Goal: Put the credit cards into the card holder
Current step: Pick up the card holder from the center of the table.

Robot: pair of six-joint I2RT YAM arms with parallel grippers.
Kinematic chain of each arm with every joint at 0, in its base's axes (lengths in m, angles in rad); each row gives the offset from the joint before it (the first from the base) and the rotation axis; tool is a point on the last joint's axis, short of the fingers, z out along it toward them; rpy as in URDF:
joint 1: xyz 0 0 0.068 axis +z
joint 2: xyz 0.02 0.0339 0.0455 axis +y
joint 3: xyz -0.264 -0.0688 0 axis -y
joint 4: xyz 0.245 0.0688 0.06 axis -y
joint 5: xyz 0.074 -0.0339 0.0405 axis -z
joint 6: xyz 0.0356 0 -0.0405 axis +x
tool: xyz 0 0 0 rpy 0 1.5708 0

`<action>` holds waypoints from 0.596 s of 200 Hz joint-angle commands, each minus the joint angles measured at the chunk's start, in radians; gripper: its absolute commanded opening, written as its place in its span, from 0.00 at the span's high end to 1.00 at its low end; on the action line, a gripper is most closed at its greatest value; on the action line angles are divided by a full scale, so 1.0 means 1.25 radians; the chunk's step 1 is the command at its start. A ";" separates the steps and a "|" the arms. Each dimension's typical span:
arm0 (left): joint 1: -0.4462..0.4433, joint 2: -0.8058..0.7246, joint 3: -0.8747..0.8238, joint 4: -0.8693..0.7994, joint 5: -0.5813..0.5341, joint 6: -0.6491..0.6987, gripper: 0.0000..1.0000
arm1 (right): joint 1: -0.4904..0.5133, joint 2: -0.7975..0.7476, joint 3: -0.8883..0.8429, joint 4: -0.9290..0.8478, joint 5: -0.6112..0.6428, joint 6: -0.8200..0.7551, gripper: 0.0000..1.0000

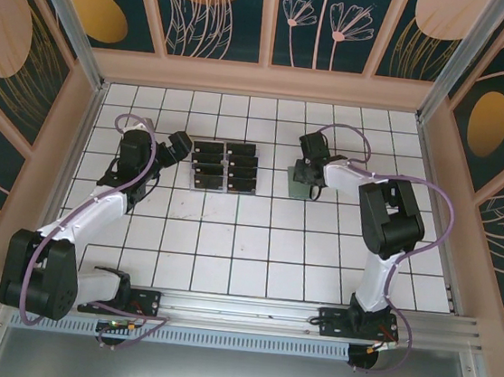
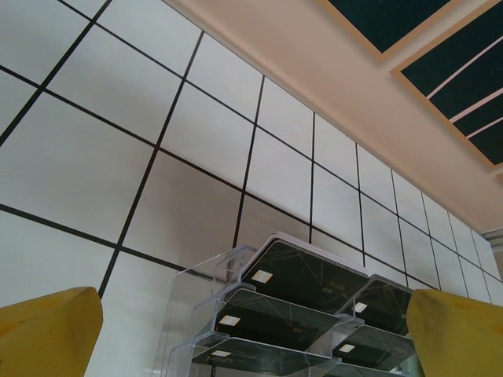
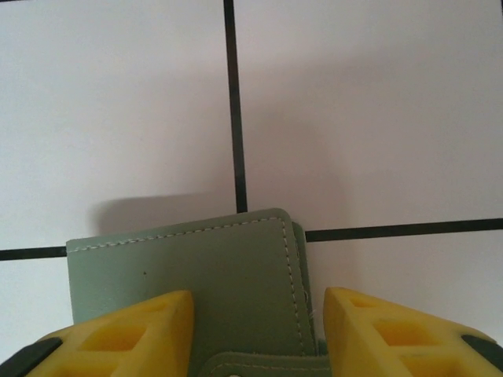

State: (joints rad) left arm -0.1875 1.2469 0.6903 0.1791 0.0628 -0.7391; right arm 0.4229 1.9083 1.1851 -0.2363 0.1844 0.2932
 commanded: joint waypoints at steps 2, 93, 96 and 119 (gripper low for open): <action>-0.005 0.009 0.012 0.018 0.006 -0.010 0.01 | 0.012 -0.048 -0.021 -0.015 0.030 -0.006 0.53; -0.013 0.031 0.017 0.024 0.007 -0.013 0.01 | 0.038 -0.112 -0.047 -0.025 0.053 -0.007 0.50; -0.014 0.031 0.017 0.024 0.007 -0.013 0.01 | 0.038 -0.110 -0.049 -0.025 0.055 -0.007 0.50; -0.015 0.033 0.017 0.024 0.007 -0.012 0.01 | 0.038 -0.099 -0.058 -0.022 0.060 -0.009 0.51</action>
State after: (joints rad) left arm -0.2001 1.2766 0.6903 0.1822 0.0639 -0.7425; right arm 0.4648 1.7912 1.1397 -0.2443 0.2199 0.2928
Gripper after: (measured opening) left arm 0.988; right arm 0.493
